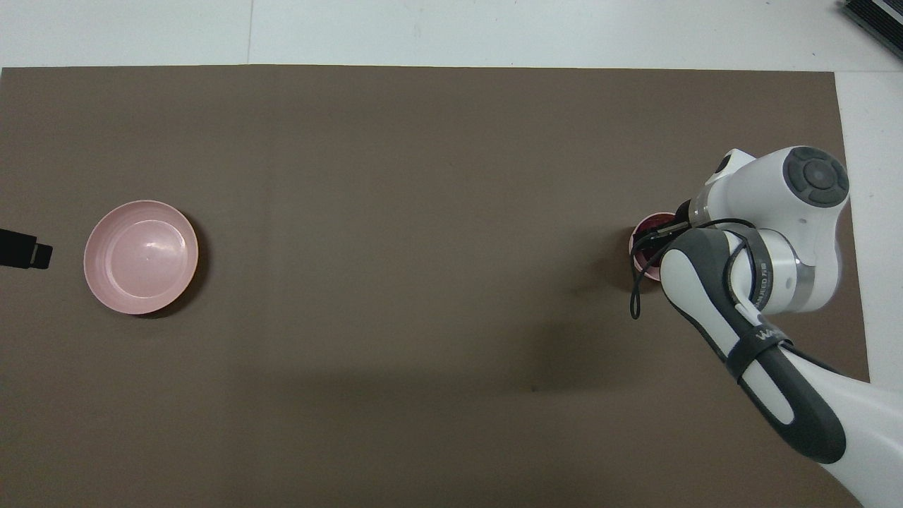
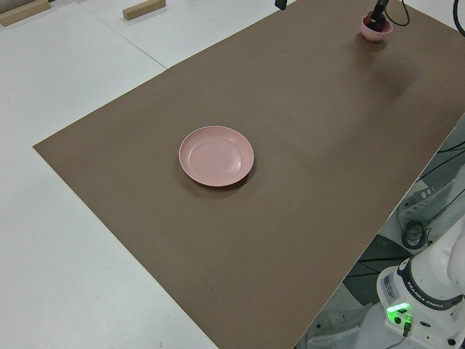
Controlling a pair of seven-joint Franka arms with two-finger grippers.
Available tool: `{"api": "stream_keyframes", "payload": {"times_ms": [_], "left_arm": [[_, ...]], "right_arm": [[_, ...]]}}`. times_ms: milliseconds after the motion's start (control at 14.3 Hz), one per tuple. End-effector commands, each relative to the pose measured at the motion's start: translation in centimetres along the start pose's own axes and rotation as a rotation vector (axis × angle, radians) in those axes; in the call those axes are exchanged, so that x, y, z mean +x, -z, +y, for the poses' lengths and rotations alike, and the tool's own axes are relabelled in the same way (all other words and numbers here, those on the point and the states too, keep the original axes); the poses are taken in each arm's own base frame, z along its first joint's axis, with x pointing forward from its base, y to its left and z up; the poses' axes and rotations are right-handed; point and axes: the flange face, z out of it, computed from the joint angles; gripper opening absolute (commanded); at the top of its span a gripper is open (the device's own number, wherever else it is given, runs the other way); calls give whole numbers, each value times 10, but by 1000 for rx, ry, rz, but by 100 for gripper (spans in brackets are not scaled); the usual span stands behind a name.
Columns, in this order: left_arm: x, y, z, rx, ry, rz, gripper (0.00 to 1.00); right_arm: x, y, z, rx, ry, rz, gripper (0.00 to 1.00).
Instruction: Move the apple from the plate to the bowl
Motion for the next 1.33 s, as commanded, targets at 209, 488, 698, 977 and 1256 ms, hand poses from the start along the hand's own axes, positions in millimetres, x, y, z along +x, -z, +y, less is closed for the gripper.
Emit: {"api": "stream_keyframes", "payload": {"times_ms": [209, 488, 698, 977, 1256], "left_arm": [[2, -1, 1, 15, -17, -29, 100], [3, -4, -2, 17, -10, -40, 100], [4, -5, -2, 15, -6, -38, 100], [7, -14, -6, 14, 2, -56, 100], [5, -18, -6, 32, 3, -59, 100]], "right_arm": [[2, -2, 1, -16, -14, 14, 100], [13, 46, 6, -31, -18, 90, 100], [10, 93, 6, -44, -25, 163, 100], [-18, 161, 1, -34, -120, 165, 100], [-33, 243, 3, -28, -175, 105, 100]]}}
